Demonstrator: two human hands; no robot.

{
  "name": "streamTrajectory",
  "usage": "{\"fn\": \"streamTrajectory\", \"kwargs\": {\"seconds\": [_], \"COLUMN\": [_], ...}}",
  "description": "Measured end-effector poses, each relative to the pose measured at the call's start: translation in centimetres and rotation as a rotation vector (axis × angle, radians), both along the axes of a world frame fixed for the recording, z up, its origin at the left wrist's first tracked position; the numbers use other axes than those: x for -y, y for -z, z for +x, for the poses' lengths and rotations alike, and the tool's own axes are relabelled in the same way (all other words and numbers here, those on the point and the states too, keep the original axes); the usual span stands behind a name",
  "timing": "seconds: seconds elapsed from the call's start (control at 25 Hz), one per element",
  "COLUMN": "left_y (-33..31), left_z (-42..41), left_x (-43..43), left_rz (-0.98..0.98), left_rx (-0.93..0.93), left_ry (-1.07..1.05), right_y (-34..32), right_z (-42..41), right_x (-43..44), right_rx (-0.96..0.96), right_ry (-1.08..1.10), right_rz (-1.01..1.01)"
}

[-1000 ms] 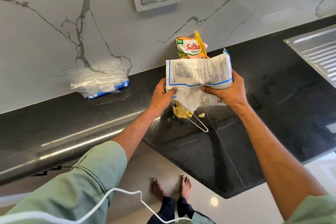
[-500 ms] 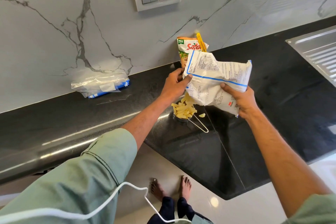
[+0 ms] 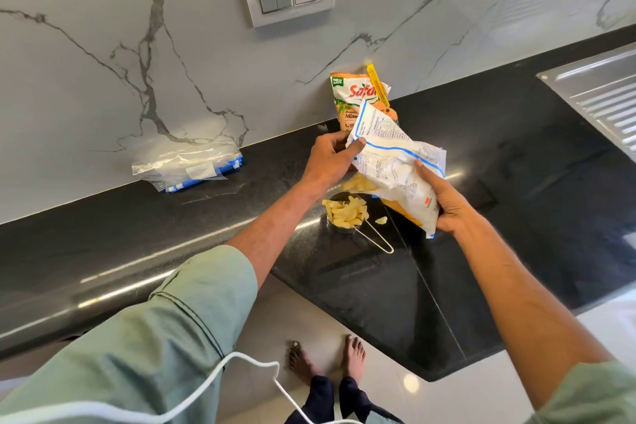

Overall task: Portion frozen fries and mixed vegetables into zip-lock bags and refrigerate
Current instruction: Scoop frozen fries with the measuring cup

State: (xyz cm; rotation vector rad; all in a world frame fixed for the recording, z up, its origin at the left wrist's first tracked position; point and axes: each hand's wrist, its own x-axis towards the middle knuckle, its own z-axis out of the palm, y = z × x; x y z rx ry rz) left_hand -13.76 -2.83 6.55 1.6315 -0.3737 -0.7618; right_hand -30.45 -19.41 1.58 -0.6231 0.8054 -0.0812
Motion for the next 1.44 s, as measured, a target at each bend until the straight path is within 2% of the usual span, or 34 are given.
{"fn": "streamTrajectory", "kwargs": {"seconds": [0.16, 0.28, 0.52, 0.64, 0.72, 0.8, 0.88, 0.96, 1.04, 1.12, 1.24, 1.44], "left_y": [-2.1, -4.2, -4.1, -4.3, -4.5, -4.6, -4.3, -3.7, -2.6, -1.4, -0.4, 0.1], "left_z": [0.4, 0.4, 1.5, 1.7, 2.0, 2.3, 2.8, 3.5, 4.3, 4.8, 5.0, 5.0], "left_x": [1.0, 1.9, 1.6, 0.9, 0.8, 0.7, 0.4, -0.3, -1.1, -1.8, -2.4, -1.9], "left_rz": [-0.032, -0.038, 0.175, 0.060, -0.041, -0.102, -0.101, -0.077, -0.026, 0.023, 0.019, 0.003], "left_rx": [-0.038, -0.031, -0.032, -0.089, -0.113, -0.080, -0.017, 0.033, 0.066, 0.077, 0.012, 0.008], "left_ry": [-0.044, -0.086, -0.051, -0.150, -0.220, -0.266, -0.306, -0.345, -0.384, -0.407, -0.472, -0.461], "right_y": [0.4, 1.0, 0.5, 0.4, 1.5, 3.3, 4.7, 5.2, 5.1, 5.1, 5.1, 4.8], "right_z": [-0.1, -0.2, 0.3, 1.6, 2.5, 2.4, 1.5, 0.6, 0.5, 0.5, 0.3, 0.6], "right_x": [0.5, 1.1, 1.0, 0.8, 0.1, -1.1, -2.1, -3.2, -4.0, -4.0, -3.4, -2.9], "right_rx": [0.133, 0.139, 0.177, 0.153, -0.056, -0.330, -0.505, -0.507, -0.448, -0.381, -0.275, -0.245], "right_ry": [-0.114, -0.188, -0.198, -0.218, -0.178, -0.172, -0.375, -0.593, -0.616, -0.640, -0.818, -0.931], "right_rz": [0.112, 0.152, 0.174, 0.124, -0.055, -0.455, -0.980, -1.332, -1.428, -1.437, -1.508, -1.604]}}
